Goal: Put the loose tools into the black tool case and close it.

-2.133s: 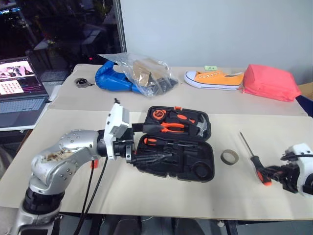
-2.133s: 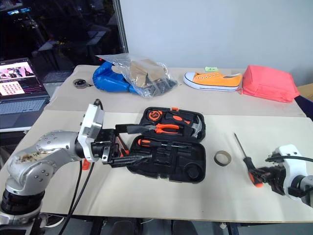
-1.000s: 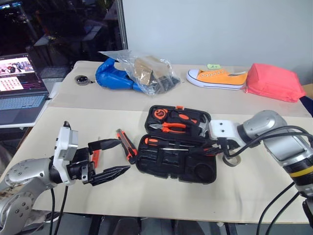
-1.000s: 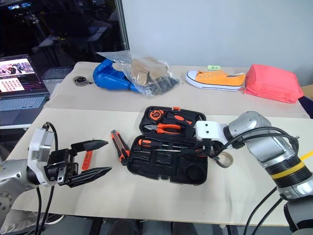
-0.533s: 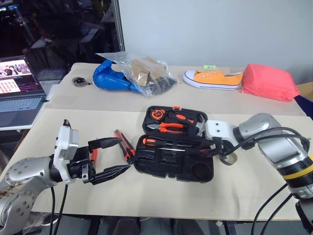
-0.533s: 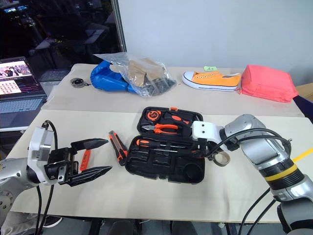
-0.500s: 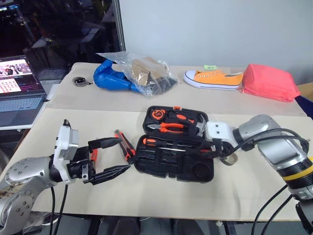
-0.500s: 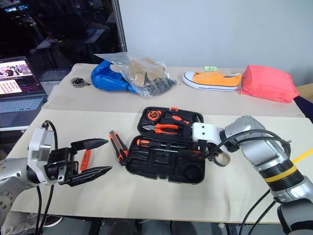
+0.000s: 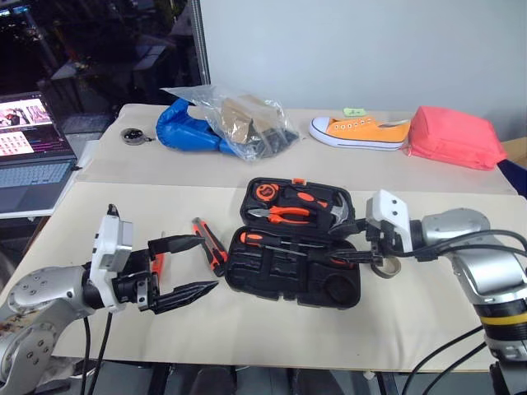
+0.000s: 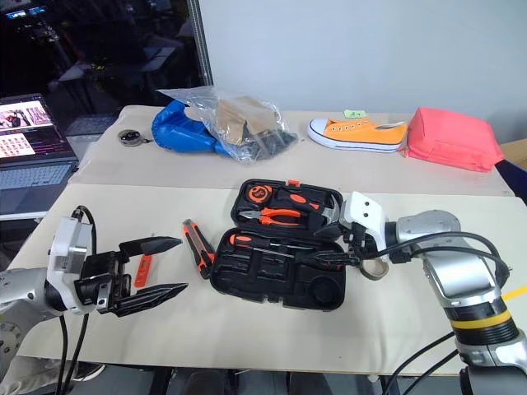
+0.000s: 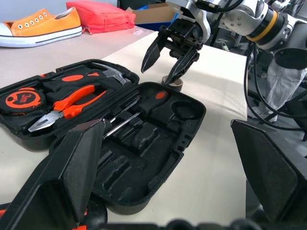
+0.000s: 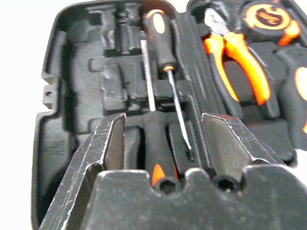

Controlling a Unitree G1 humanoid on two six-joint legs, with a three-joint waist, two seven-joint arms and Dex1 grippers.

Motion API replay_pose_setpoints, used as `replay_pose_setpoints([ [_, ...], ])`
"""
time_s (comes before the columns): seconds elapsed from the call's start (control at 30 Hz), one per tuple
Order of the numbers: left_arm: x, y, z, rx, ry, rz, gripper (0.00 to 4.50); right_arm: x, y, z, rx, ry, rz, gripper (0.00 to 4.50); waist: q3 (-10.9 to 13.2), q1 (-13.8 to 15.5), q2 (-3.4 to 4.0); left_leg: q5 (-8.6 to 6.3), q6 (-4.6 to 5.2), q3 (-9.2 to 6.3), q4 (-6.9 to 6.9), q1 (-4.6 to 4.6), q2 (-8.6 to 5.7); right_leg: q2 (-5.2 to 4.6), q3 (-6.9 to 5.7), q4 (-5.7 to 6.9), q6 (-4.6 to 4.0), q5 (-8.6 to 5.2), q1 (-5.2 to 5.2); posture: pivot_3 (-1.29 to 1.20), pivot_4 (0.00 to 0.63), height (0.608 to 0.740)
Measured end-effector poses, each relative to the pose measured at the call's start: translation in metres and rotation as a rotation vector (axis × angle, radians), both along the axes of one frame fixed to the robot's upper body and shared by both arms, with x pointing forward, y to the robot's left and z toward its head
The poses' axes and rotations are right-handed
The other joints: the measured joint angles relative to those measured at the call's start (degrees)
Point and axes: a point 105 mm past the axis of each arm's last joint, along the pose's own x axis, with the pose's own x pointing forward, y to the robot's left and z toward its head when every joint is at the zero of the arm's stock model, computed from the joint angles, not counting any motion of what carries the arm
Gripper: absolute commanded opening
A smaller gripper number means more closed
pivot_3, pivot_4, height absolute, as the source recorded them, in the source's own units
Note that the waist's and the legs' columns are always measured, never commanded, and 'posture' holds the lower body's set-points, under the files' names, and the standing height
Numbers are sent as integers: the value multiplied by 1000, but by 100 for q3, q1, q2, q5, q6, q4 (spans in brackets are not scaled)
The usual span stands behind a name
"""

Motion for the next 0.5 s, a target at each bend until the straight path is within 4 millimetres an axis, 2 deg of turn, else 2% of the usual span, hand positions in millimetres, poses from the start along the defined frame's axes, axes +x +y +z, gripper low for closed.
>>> replay_pose_setpoints([
  [0.03, 0, 0, 0, 0, -1, 0, 4500, 0, 0, 2, 19, 5, -21, 2294, 0, -14, 0, 0, 0, 0, 0, 2, 2, 3, 2, 0, 0, 0, 1, 0, 150, 740],
  [0.1, 0, 0, 0, 0, -3, 0, 4500, 3, 3, 1, 69, 11, -60, 1494, 0, -36, -2, 0, 0, -2, -1, 2, 3, 12, 1, 0, -2, 1, 1, 0, 150, 740],
  [0.13, 0, 0, 1, 0, -4, 0, 4500, 5, 6, 0, 105, 12, -80, 1278, 0, -37, -3, 0, 0, -2, -1, 2, 3, 15, 1, 1, -2, 1, 1, 0, 150, 740],
  [0.23, 1, 1, 1, -1, -10, 4, 4500, 4, 12, -15, 179, 30, -139, 194, 0, -18, -2, 0, 0, -3, -5, 1, 3, 15, -1, 1, -3, 0, -2, 0, 150, 740],
  [0.27, 2, 3, -1, 2, -6, 13, 4500, 2, 14, -24, 213, 36, -170, 15, -1, -1, -2, 0, 0, -5, -4, -1, 3, 12, -3, 1, -3, -1, 0, 0, 150, 740],
  [0.4, 3, 7, -6, 15, 6, 34, 4500, -4, 15, -43, 253, 18, -239, 15, 0, -2, -1, 0, 0, -3, -4, -7, -5, -6, 3, -1, 5, -3, -3, 0, 150, 740],
  [0.5, 4, 11, -9, 20, 11, 52, 4500, -9, 17, -57, 177, -26, -230, 15, 0, -29, -2, 0, 0, 1, -3, 1, -3, -4, 6, 0, 6, -2, 1, 0, 150, 740],
])
